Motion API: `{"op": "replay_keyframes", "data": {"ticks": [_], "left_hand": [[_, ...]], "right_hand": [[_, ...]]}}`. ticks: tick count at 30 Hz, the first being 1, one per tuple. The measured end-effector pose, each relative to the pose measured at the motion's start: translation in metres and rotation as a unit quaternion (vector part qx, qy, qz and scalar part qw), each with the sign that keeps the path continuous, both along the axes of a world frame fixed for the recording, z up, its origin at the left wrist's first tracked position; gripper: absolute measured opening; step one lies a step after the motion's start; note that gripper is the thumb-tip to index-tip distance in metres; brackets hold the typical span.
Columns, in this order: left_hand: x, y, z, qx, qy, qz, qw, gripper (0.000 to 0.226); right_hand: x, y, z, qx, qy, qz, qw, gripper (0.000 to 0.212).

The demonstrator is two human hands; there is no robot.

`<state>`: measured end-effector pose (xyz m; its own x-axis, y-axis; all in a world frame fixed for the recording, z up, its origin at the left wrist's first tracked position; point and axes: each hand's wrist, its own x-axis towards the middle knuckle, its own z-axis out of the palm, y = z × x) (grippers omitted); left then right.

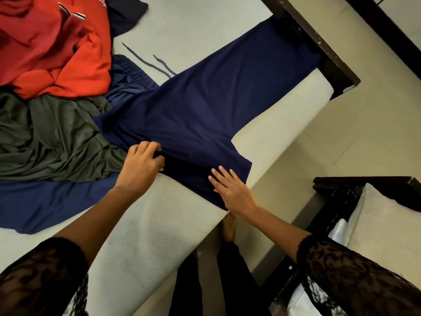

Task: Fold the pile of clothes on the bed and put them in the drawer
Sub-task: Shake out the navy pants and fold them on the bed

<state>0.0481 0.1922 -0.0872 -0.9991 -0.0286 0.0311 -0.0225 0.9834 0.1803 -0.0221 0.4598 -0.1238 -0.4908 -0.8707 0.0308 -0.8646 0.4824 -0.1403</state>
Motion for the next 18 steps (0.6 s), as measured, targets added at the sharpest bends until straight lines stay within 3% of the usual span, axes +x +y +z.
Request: {"op": "replay_keyframes", "data": {"ticks": [3, 6, 10, 14, 16, 18], "left_hand": [[0.008, -0.001, 0.002, 0.026, 0.022, 0.0, 0.999, 0.016], [0.018, -0.004, 0.003, 0.025, 0.054, -0.05, 0.997, 0.001], [0.03, -0.005, -0.002, -0.01, 0.034, -0.115, 0.993, 0.012], [0.032, -0.008, 0.002, -0.037, -0.037, -0.091, 0.994, 0.031], [0.03, -0.01, 0.005, -0.037, -0.067, -0.083, 0.994, 0.034], [0.03, -0.011, 0.003, -0.043, -0.096, -0.086, 0.991, 0.051]], "right_hand": [[0.001, -0.001, 0.006, -0.021, -0.008, -0.022, 1.0, 0.036], [0.002, -0.003, 0.013, -0.058, -0.028, -0.08, 0.995, 0.02], [0.0, -0.011, 0.022, -0.053, -0.052, -0.122, 0.99, 0.02], [0.006, -0.006, 0.025, -0.057, -0.053, -0.095, 0.992, 0.016], [0.012, 0.003, 0.027, -0.024, -0.028, -0.075, 0.997, 0.016], [0.017, 0.012, 0.028, 0.034, -0.011, -0.059, 0.998, 0.026]]}}
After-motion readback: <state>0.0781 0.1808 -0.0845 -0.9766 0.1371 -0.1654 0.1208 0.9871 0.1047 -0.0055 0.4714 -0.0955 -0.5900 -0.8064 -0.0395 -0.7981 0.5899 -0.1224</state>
